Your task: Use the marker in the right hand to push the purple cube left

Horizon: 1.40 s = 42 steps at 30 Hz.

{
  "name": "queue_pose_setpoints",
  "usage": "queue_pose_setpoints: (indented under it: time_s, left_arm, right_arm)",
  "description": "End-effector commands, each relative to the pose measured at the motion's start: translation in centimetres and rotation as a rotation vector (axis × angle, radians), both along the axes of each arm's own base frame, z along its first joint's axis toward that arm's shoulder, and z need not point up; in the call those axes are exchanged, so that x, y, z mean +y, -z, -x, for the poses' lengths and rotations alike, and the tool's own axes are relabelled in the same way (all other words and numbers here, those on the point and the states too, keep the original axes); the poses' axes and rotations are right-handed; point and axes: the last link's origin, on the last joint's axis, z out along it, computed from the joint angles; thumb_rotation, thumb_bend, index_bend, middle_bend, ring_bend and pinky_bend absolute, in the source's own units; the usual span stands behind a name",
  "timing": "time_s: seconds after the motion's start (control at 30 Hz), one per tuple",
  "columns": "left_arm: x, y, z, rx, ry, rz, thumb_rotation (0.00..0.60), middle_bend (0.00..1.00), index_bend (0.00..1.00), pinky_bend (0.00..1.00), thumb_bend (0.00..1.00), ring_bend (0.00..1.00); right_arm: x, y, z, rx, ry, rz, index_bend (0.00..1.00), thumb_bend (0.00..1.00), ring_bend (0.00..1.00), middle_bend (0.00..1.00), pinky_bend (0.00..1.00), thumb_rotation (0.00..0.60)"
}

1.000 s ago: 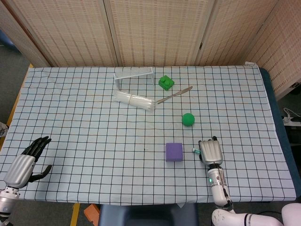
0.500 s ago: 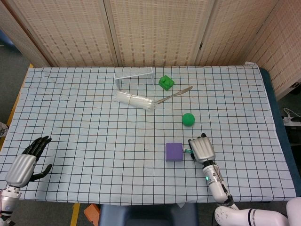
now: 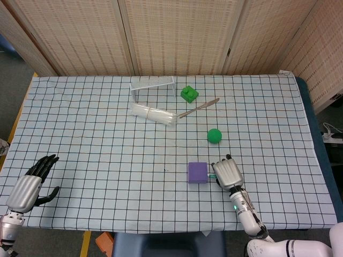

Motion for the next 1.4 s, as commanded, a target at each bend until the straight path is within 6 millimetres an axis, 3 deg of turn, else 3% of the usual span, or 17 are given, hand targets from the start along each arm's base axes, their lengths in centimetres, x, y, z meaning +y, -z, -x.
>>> queue_pose_setpoints:
  time_s: [0.03,0.5,0.97,1.4]
  left_arm:
    - [0.0,0.0,0.0,0.000,-0.001,0.000,0.600,0.00,0.00,0.20,0.38,0.00]
    - [0.0,-0.2,0.1,-0.011,-0.003,-0.002,0.600,0.00,0.00,0.20,0.38,0.00]
    - [0.1,-0.3,0.2,-0.016,-0.002,0.002,0.600,0.00,0.00,0.20,0.38,0.00]
    - [0.2,-0.2,0.1,-0.013,-0.005,0.002,0.600,0.00,0.00,0.20,0.38,0.00]
  right_arm:
    - [-0.4,0.4,-0.6,0.000,-0.010,-0.003,0.92,0.47,0.49,0.77,0.27,0.600]
    - [-2.2,2.6,-4.0,-0.022,-0.049,0.006,0.92,0.49,0.49,0.77,0.27,0.600]
    - [-3.9,3.9,-5.6,-0.020,-0.026,0.026,0.92,0.50,0.49,0.77,0.27,0.600]
    - [-3.9,5.4,-8.7,-0.047,-0.077,-0.011,0.92,0.50,0.49,0.77,0.27,0.600]
